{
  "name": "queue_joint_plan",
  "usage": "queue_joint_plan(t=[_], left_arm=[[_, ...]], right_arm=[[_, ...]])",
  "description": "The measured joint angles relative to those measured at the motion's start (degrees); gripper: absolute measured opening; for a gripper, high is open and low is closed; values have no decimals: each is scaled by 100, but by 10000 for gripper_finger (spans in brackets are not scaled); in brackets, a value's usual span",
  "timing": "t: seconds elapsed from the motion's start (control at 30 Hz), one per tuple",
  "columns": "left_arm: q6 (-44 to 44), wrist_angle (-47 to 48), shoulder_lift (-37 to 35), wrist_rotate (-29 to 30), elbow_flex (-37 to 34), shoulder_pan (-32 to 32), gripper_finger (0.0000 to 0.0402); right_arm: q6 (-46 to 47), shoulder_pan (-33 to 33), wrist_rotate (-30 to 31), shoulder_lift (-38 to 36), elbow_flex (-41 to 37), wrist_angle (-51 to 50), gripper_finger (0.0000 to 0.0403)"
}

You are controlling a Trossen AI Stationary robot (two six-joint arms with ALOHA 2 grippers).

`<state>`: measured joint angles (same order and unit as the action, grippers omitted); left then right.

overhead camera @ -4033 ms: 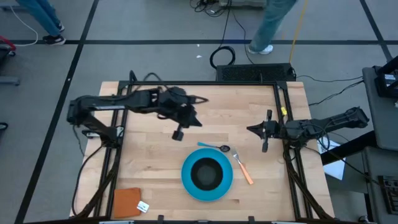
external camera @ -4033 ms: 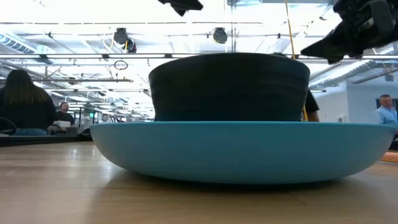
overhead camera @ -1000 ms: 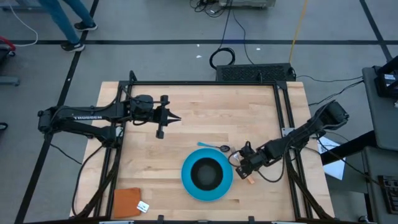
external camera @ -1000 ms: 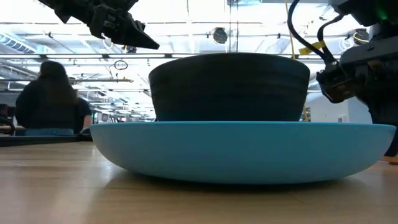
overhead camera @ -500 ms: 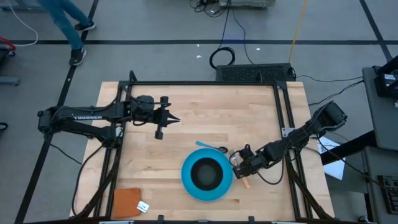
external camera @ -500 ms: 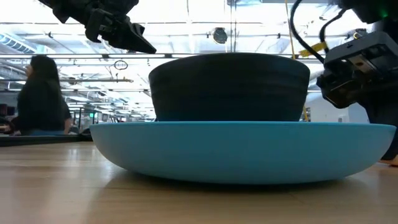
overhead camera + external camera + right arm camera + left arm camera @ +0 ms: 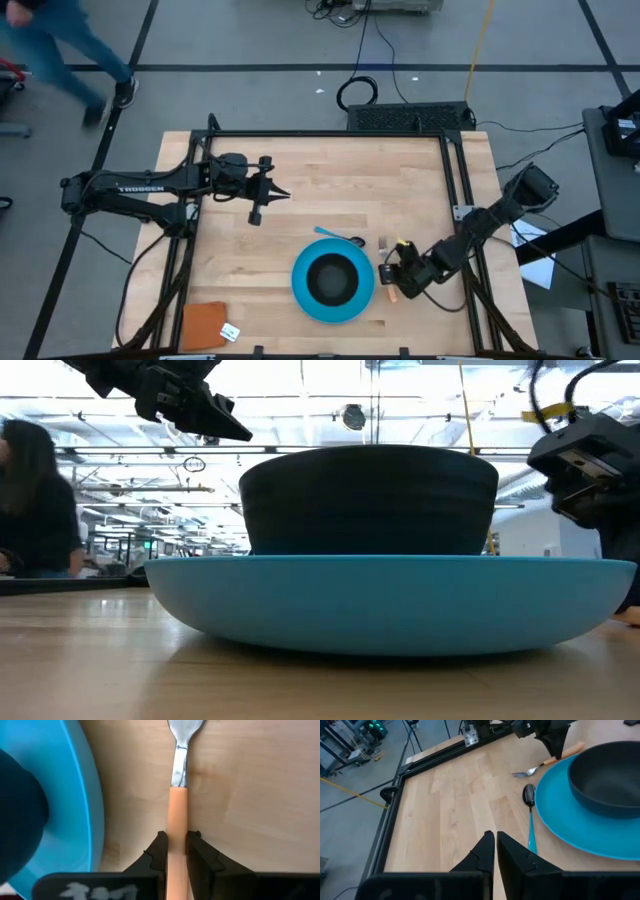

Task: Set table place
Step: Put the pink fork on the right side of the plate on the table

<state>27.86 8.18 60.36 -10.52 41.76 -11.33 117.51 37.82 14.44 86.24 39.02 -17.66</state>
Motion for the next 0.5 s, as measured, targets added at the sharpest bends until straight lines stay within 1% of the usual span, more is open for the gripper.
queue_joint_plan(t=[0.13, 0.23, 0.3, 0.5], left_arm=[[-15, -19, 0, 0, 0, -2, 26], [-49, -12, 0, -1, 0, -2, 26], [-58, 33, 0, -1, 0, -2, 26], [-101, 70, 0, -4, 0, -2, 26]], right_arm=[[463, 222, 200, 105, 5, -95, 30], [475, 240, 181, 280, 5, -54, 29], [457, 194, 144, 381, 5, 72, 19], [401, 199, 70, 463, 3, 389, 21]])
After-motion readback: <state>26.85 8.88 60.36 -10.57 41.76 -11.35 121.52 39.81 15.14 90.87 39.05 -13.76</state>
